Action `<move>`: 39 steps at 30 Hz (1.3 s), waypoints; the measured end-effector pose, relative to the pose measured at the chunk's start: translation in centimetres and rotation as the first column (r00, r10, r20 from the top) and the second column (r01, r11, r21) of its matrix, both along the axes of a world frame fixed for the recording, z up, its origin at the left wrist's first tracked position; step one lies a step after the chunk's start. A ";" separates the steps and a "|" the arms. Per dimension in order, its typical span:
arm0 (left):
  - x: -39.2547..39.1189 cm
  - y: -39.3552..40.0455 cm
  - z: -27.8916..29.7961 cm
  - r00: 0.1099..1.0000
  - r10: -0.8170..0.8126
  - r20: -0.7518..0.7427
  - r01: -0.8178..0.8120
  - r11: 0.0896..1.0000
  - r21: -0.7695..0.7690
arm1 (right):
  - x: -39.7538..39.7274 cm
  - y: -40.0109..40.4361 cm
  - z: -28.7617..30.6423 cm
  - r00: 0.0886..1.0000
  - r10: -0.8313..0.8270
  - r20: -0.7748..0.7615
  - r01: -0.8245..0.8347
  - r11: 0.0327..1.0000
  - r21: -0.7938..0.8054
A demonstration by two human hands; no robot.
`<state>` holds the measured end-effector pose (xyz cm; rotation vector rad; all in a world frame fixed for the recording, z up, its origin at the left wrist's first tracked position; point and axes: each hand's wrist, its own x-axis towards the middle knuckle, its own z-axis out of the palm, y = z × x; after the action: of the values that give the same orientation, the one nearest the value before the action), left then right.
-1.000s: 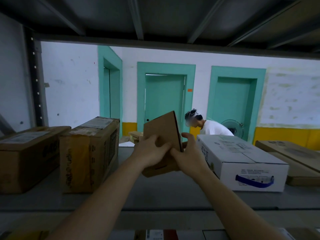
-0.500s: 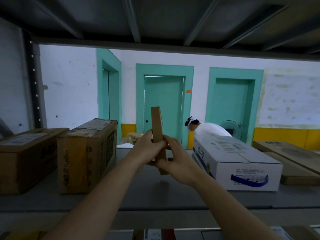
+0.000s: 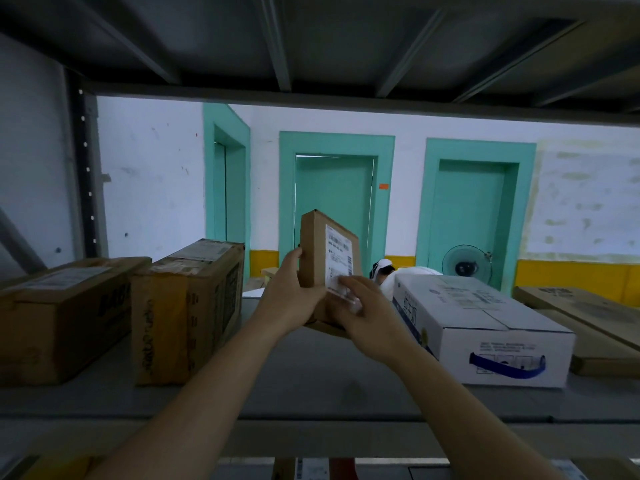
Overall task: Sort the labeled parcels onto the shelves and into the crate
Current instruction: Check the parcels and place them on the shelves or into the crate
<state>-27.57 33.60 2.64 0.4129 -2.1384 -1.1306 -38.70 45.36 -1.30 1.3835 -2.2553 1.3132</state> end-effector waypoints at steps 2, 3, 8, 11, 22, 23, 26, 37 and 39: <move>0.2 -0.2 0.0 0.999 -0.016 -0.033 0.017 0.999 0.027 | -0.5 0.2 -0.1 0.998 -0.040 0.043 0.041 0.999 -0.019; 0.4 -0.3 0.1 0.999 -0.023 -0.045 0.025 0.999 0.043 | -0.7 0.3 -0.2 0.997 -0.049 0.060 0.050 0.998 -0.026; 0.7 -0.8 -0.1 0.996 -0.037 -0.080 0.051 0.983 0.178 | -1.4 0.9 -0.1 0.972 0.057 0.228 -0.029 0.992 -0.123; 0.9 -1.2 -0.2 0.995 -0.045 -0.088 0.067 0.964 0.257 | -1.4 1.0 -0.2 0.957 0.103 0.273 -0.066 0.988 -0.142; 1.0 -2.4 -1.4 0.996 -0.091 -0.007 0.091 0.984 0.153 | -1.8 1.8 0.2 0.943 0.172 0.286 -0.107 0.968 -0.228; 1.1 -2.3 -1.3 0.995 -0.097 0.000 0.096 0.988 0.119 | -1.8 2.0 0.3 0.940 0.175 0.295 -0.107 0.967 -0.232; 1.8 -2.2 -1.0 0.992 -0.124 0.028 0.123 0.991 0.046 | -1.6 2.8 0.4 0.941 0.183 0.284 -0.119 0.966 -0.228; 5.4 -0.3 -0.6 0.984 -0.177 -0.020 0.175 0.981 -0.082 | 1.3 6.8 1.1 0.942 0.224 0.249 -0.159 0.953 -0.258; 6.0 0.0 -0.9 0.984 -0.175 -0.036 0.171 0.981 -0.088 | 1.8 7.3 1.1 0.940 0.239 0.245 -0.172 0.949 -0.266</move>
<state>-21.56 33.58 1.77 0.1643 -2.2082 -1.1276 -36.88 52.68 -0.17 1.4574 -2.0572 1.8859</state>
